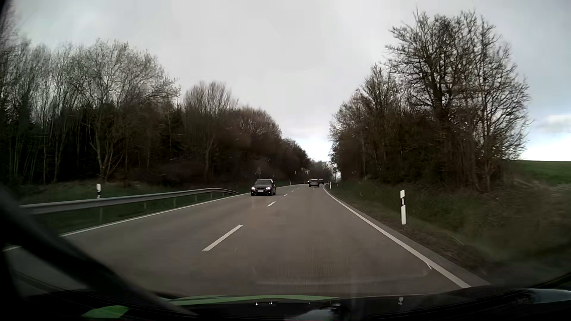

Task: Follow the waypoints while adhering to traffic rules and regulations

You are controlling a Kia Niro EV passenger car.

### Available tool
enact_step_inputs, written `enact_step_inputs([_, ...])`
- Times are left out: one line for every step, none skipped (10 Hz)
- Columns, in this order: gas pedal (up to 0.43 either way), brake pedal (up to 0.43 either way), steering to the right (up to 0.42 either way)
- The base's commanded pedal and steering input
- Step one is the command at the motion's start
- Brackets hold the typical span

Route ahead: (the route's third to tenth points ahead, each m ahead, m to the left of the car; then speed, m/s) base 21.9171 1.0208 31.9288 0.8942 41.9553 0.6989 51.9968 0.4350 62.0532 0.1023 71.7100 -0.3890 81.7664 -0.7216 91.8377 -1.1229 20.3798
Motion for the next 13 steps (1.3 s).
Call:
enact_step_inputs([0.197,0.000,0.002])
enact_step_inputs([0.197,0.000,0.002])
enact_step_inputs([0.197,0.000,0.002])
enact_step_inputs([0.197,0.000,0.001])
enact_step_inputs([0.197,0.000,0.002])
enact_step_inputs([0.197,0.000,0.001])
enact_step_inputs([0.197,0.000,0.002])
enact_step_inputs([0.197,0.000,0.002])
enact_step_inputs([0.197,0.000,0.001])
enact_step_inputs([0.197,0.000,0.001])
enact_step_inputs([0.197,0.000,0.002])
enact_step_inputs([0.197,0.000,0.002])
enact_step_inputs([0.197,0.000,0.001])
